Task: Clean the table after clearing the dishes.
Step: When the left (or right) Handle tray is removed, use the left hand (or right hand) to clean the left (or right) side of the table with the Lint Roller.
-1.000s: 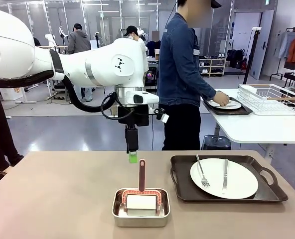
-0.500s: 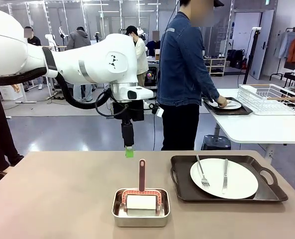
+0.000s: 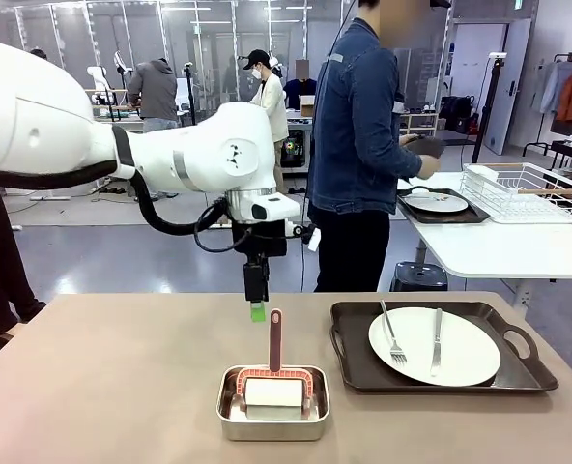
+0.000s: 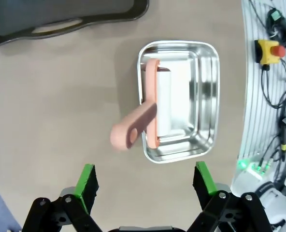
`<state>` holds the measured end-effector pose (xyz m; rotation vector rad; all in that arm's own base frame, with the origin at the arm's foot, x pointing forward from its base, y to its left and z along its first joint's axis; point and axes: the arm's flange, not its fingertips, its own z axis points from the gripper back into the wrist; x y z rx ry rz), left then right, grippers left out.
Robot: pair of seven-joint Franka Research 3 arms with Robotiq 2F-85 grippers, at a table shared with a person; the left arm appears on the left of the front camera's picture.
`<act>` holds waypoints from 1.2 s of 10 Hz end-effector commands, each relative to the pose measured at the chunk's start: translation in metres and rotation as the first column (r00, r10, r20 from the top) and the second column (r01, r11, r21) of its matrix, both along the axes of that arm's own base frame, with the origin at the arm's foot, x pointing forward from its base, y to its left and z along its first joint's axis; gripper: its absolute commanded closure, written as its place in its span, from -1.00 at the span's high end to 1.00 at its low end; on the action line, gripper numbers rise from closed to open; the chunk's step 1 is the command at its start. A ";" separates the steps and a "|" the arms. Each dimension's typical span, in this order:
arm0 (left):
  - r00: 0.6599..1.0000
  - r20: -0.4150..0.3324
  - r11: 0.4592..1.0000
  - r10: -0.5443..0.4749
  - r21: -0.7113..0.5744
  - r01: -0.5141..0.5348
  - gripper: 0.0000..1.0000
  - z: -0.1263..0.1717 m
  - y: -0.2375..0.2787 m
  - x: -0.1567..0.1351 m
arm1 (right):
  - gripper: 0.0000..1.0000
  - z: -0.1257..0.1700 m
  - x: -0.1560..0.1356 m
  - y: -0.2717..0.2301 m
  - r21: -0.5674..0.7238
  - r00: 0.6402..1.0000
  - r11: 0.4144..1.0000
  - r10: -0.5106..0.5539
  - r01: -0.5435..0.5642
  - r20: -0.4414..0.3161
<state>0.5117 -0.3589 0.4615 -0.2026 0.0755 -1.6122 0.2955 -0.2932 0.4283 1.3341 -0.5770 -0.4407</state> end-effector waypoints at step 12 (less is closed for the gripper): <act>0.993 -0.120 0.994 -0.004 0.104 0.017 -0.14 -0.058 -0.039 0.024 | 1.00 0.002 -0.001 0.000 -0.002 1.000 1.000 0.004 -0.004 0.016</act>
